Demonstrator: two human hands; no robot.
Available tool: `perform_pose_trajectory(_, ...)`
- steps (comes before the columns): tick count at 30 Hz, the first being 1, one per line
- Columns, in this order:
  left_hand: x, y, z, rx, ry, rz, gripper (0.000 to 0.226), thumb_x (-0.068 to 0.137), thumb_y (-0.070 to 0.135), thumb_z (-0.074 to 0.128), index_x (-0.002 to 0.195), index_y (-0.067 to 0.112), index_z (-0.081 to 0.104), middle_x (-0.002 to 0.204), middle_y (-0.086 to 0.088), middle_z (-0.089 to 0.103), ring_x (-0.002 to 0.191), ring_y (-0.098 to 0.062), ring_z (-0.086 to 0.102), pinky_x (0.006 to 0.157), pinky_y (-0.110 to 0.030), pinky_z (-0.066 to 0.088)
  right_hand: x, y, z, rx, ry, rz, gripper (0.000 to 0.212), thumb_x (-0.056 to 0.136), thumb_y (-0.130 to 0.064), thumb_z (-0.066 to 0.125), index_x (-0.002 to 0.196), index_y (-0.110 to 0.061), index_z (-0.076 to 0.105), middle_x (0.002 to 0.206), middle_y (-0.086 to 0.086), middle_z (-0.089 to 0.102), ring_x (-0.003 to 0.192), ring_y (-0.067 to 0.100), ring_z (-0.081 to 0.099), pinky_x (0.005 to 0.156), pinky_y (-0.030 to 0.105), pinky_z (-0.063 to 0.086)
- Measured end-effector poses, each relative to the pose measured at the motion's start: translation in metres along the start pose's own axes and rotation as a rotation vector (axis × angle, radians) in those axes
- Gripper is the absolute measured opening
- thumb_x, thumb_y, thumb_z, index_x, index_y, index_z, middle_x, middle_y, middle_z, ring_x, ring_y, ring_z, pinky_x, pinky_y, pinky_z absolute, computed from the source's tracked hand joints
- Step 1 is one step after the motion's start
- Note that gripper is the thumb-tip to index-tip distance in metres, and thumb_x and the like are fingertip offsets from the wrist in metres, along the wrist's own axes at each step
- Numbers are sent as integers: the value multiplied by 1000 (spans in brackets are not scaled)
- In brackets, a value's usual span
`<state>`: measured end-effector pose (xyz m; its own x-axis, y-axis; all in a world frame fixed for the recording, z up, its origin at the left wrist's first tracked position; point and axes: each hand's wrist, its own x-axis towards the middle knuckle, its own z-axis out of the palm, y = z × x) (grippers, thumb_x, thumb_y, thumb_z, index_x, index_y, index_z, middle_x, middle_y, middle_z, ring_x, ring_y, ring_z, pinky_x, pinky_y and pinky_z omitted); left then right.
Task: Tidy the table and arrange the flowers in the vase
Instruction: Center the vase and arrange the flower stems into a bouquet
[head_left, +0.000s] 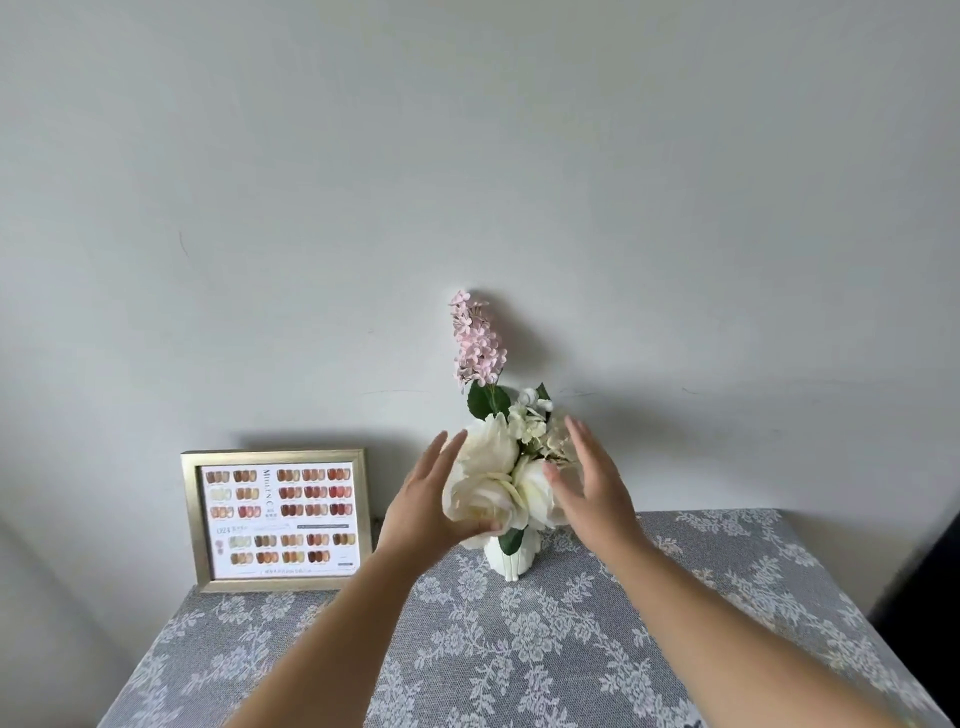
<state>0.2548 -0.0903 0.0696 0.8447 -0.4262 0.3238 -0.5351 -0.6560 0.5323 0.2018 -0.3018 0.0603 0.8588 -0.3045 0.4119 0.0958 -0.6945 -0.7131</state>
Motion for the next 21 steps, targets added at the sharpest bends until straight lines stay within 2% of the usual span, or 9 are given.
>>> perform_pose_trajectory(3,-10,3,15,-222,96,-98,100,66,56,70,140,50,4,156,14,10,137,-5,19,103,-31,23,-8,-1,7,206,42,149,62,91,-48,39,144,-36,10,154,-4,16,133,20,34,99,40,42)
perform_pose_trajectory(7,-11,16,32,-386,51,-157,92,78,42,67,147,35,6,158,3,9,136,-3,11,112,-35,15,-10,-8,21,346,-26,221,68,83,-65,22,144,-38,5,155,-5,5,129,24,38,87,47,49)
perform_pose_trajectory(10,-5,24,35,-464,6,-192,86,83,27,67,147,32,10,151,-17,29,139,-26,28,113,-46,27,-7,-12,29,400,-10,170,57,90,-54,26,143,-41,9,155,-9,6,136,24,27,100,41,34)
perform_pose_trajectory(12,-3,27,33,-492,-6,-202,85,83,25,68,146,35,13,141,-27,39,129,-39,39,107,-49,34,-6,-11,31,410,-10,149,56,88,-55,26,141,-44,12,155,-10,10,136,20,26,100,39,34)
perform_pose_trajectory(14,-1,25,31,-513,14,-193,83,81,25,70,145,37,18,145,-15,40,129,-29,43,107,-47,36,-4,-7,27,444,-11,170,56,86,-60,23,139,-46,15,153,-11,12,126,17,38,83,45,52)
perform_pose_trajectory(16,-1,23,26,-609,48,-224,73,82,38,65,142,42,24,149,-1,34,132,-18,38,109,-45,33,2,-2,22,465,33,253,51,90,-59,21,139,-44,18,150,-9,20,102,3,48,57,25,54)
perform_pose_trajectory(17,0,23,23,-706,70,-272,64,83,49,58,139,45,27,150,2,32,132,-15,35,109,-43,30,7,1,20,500,81,313,49,93,-56,22,140,-42,21,149,-6,24,98,1,46,62,20,50)
perform_pose_trajectory(20,6,18,17,-1020,127,-450,58,80,67,36,134,46,38,153,5,27,136,-17,29,109,-46,20,24,11,17,821,210,541,46,93,-53,28,136,-39,33,149,-1,30,125,14,37,101,40,35)
perform_pose_trajectory(21,9,15,17,-1118,122,-504,58,81,68,33,133,43,41,152,3,28,137,-21,28,111,-49,20,29,13,16,904,211,590,46,92,-54,30,135,-38,36,148,-1,34,129,18,37,107,45,30)
